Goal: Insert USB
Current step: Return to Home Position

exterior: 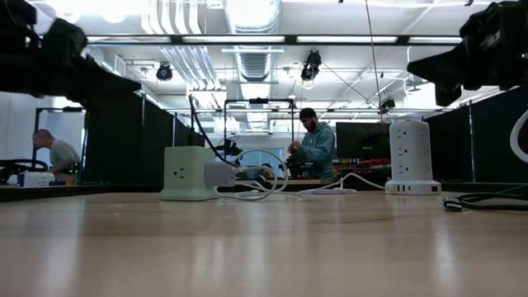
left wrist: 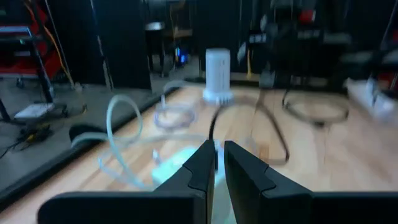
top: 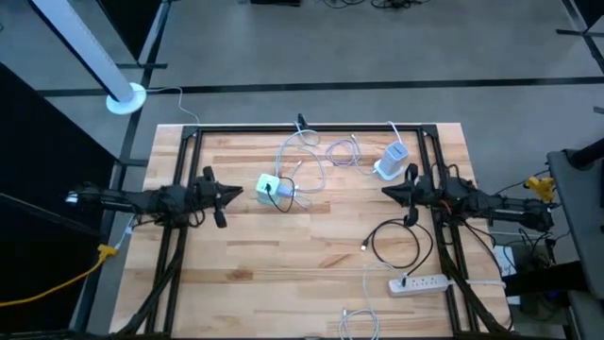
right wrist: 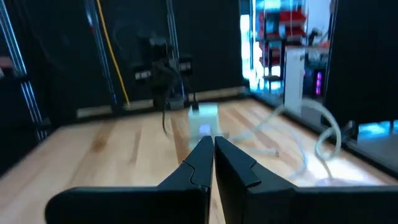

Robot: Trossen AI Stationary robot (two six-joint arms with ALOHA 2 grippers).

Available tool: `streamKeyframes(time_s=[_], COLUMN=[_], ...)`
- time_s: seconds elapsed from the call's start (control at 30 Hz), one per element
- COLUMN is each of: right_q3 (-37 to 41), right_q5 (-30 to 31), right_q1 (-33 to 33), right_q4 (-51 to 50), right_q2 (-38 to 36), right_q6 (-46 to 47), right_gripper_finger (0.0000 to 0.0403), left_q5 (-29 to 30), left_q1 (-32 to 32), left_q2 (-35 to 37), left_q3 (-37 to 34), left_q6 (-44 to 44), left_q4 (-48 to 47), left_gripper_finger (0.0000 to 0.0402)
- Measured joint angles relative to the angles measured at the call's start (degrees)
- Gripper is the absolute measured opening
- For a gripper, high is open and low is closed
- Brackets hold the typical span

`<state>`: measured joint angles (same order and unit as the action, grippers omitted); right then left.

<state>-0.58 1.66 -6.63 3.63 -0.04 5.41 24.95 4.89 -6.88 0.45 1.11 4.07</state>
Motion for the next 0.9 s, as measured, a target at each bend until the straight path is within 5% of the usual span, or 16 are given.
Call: streamKeyframes(time_s=[0.13,0.27,0.9], right_q3=[0.0,0.0,0.0], right_q5=[-0.1,-0.2,-0.2], right_q1=[0.1,0.1,0.1], right_q4=[1.5,0.7,-0.4], right_q2=[0.0,0.0,0.7], right_q6=[0.0,0.0,0.0], right_gripper_finger=[0.0,0.0,0.0], left_q5=[0.2,0.4,0.4], left_q1=[-0.1,-0.2,-0.2], left_q2=[6.8,6.8,5.8], left_q3=[0.0,0.0,0.0], left_q6=[-0.1,-0.1,-0.2], left_q4=[0.7,6.6,5.6], left_gripper_finger=[0.0025,0.0025,0.0025])
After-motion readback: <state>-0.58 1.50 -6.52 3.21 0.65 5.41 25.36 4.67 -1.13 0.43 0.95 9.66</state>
